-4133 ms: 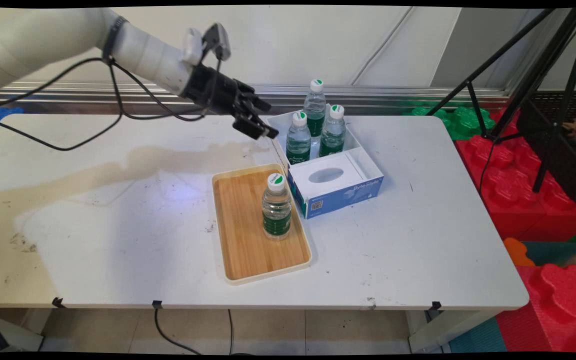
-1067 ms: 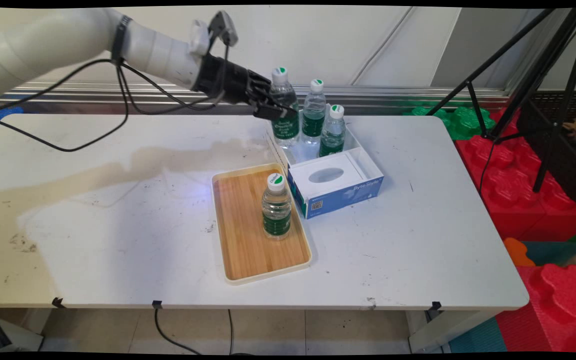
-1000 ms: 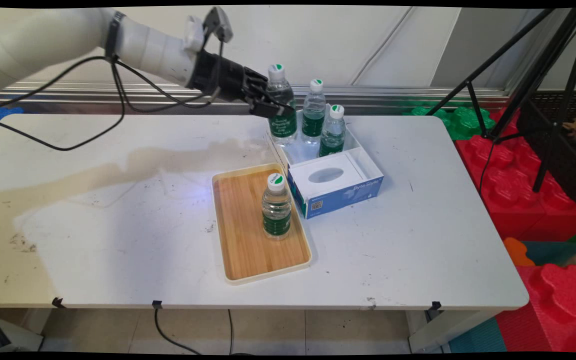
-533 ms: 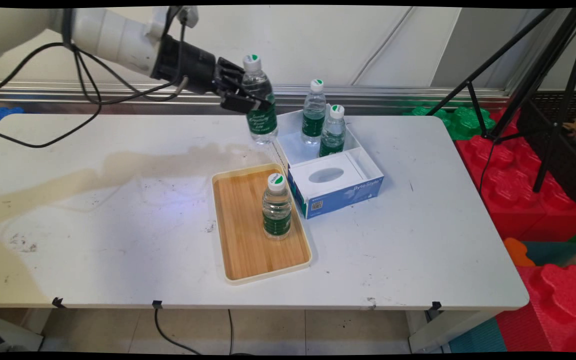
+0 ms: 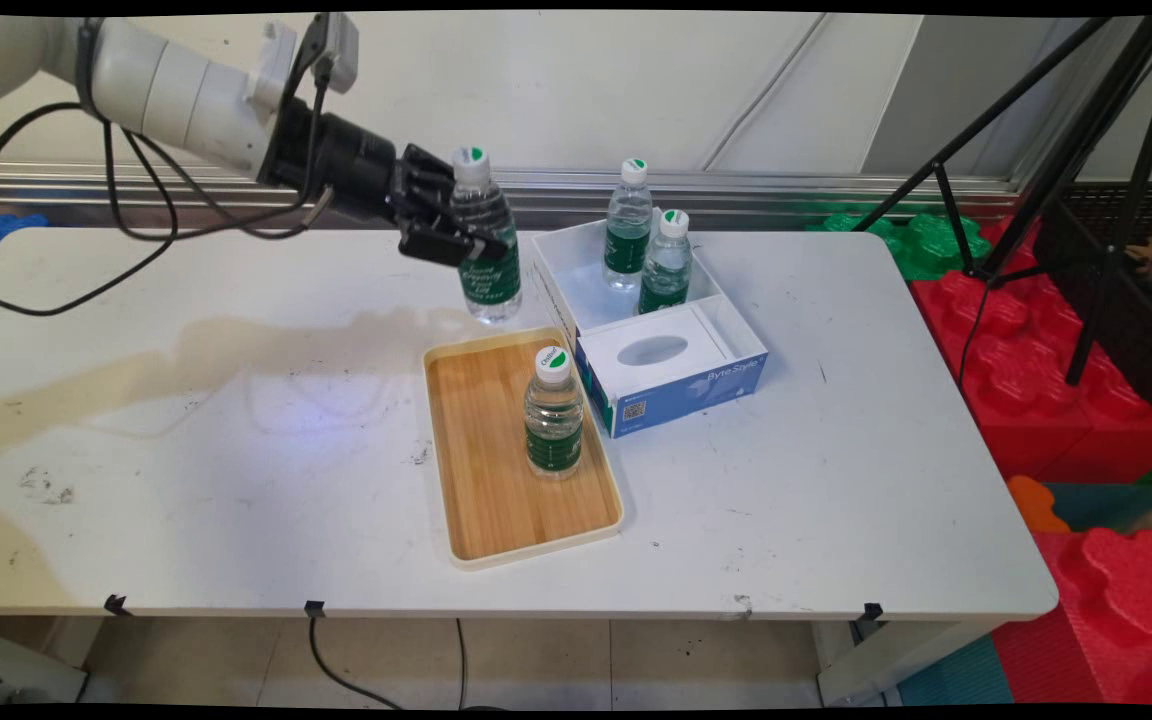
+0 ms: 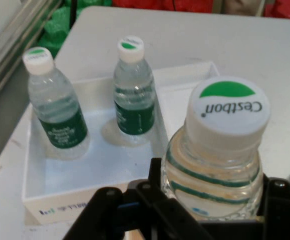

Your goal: Place the picked object on the tray

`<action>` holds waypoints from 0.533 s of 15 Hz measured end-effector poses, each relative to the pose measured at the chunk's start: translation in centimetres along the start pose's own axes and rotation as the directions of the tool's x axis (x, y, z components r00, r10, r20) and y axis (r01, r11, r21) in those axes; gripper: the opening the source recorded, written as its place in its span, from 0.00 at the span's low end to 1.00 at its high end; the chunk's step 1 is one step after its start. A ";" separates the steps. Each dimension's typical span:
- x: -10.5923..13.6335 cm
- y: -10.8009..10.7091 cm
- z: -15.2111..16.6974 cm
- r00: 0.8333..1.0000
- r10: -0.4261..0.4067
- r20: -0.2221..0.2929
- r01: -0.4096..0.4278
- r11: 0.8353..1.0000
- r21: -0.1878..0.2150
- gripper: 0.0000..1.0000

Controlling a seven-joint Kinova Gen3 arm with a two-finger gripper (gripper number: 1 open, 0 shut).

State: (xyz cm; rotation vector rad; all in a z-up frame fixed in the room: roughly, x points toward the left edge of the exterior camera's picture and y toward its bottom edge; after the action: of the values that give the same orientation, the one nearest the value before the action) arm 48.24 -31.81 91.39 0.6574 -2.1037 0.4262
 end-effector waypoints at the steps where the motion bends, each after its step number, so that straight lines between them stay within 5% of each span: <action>1: -0.4 0.3 0.0 1.000 0.004 0.007 -0.004 1.000 -0.003 0.00; 8: -3.0 1.5 2.6 0.999 0.018 0.041 -0.016 0.999 -0.035 0.00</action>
State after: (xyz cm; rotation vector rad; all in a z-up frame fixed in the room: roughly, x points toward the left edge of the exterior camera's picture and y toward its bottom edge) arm 47.14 -31.05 87.35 0.6335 -2.1524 0.3874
